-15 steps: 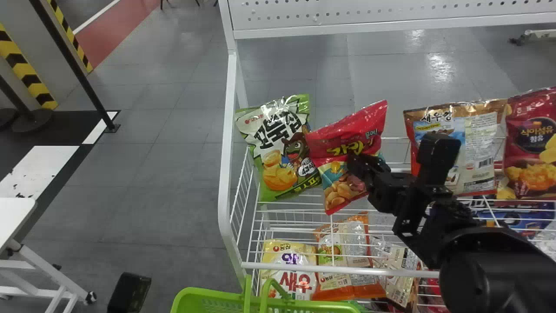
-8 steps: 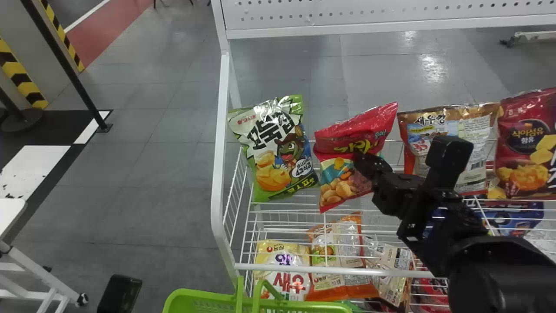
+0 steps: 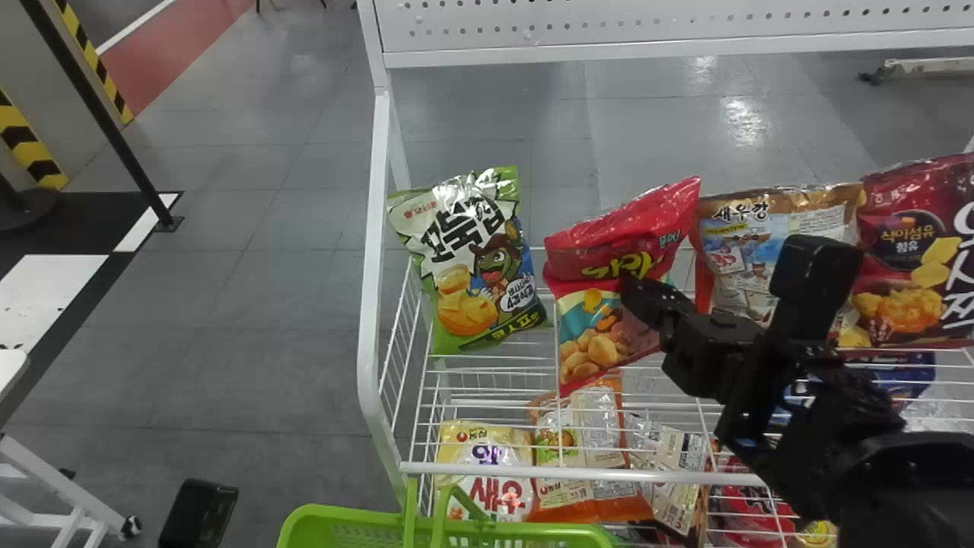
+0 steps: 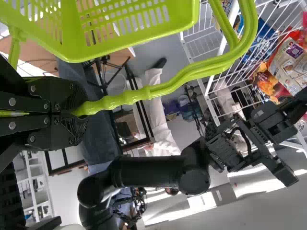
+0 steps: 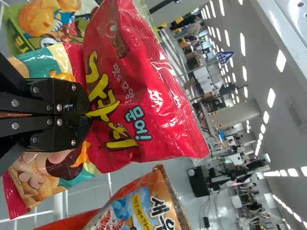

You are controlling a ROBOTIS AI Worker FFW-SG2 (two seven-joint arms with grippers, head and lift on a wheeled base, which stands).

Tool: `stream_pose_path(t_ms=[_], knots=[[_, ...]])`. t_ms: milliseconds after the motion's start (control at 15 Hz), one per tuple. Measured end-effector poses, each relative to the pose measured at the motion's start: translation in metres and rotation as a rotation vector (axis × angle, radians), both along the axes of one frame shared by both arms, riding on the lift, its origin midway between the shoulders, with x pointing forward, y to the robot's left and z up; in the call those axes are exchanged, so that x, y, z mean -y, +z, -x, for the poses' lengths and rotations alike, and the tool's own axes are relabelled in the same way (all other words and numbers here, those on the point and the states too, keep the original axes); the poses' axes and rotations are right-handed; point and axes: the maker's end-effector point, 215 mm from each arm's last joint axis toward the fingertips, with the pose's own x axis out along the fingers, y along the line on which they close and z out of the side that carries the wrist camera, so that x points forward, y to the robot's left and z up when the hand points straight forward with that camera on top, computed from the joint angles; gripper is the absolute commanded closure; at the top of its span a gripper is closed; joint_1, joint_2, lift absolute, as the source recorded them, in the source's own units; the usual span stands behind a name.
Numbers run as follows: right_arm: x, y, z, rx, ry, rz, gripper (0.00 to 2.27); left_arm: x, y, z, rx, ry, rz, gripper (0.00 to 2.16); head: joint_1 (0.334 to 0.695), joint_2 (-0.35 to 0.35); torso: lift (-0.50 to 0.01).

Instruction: Hold basket handle with left hand then pick Jagalchi snack with right hand and place into basket

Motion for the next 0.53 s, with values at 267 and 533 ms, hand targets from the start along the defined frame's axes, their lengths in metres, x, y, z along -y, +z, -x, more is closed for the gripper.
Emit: stream_pose_path(t_ms=[267,533], knots=[[0.012,0.008,0.039,-0.074,0.021,-0.009,2.24,0.001,0.000,0.000,-0.001,-0.003,0.001,2.15,0.695,0.107,-0.009],[0.027,0.009,0.091,-0.184,0.053,-0.010,2.24,0.004,-0.001,-0.002,-0.001,-0.014,0.005,2.15,0.695,0.077,-0.009]])
